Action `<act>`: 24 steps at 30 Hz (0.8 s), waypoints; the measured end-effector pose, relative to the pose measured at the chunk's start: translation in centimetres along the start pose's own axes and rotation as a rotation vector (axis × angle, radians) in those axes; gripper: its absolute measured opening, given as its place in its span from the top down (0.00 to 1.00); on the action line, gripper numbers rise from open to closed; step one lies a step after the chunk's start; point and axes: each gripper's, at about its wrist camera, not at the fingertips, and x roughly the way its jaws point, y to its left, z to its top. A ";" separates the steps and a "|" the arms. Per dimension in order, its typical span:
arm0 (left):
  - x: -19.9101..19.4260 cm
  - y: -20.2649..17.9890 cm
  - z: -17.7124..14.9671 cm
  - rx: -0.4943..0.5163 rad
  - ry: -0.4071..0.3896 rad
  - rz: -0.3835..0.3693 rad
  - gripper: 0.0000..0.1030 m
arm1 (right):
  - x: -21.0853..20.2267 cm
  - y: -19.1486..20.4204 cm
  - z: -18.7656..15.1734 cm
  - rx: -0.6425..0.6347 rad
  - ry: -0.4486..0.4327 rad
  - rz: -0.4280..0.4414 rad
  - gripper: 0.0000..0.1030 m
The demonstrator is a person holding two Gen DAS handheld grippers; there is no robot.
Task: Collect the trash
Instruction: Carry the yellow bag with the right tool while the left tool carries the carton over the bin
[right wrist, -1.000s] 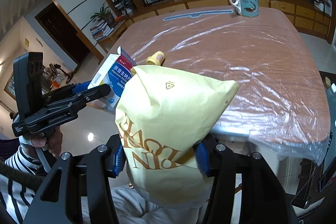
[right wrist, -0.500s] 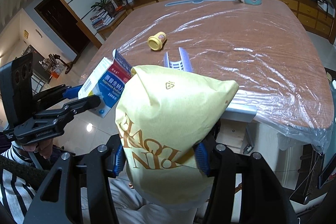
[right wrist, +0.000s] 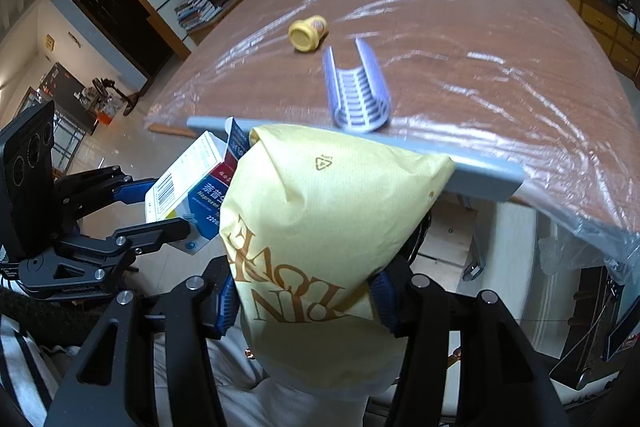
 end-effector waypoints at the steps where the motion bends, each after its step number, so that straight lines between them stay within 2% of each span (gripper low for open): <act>1: 0.3 0.0 -0.2 0.000 0.008 -0.001 0.54 | 0.3 -0.1 -0.2 0.000 0.008 -0.003 0.49; 14: 3.9 0.6 -1.5 -0.016 0.093 0.022 0.54 | 3.9 -0.3 -1.3 -0.017 0.091 -0.024 0.49; 24: 6.2 1.5 -2.0 -0.029 0.138 0.043 0.54 | 6.6 -0.3 -1.2 -0.014 0.123 -0.036 0.49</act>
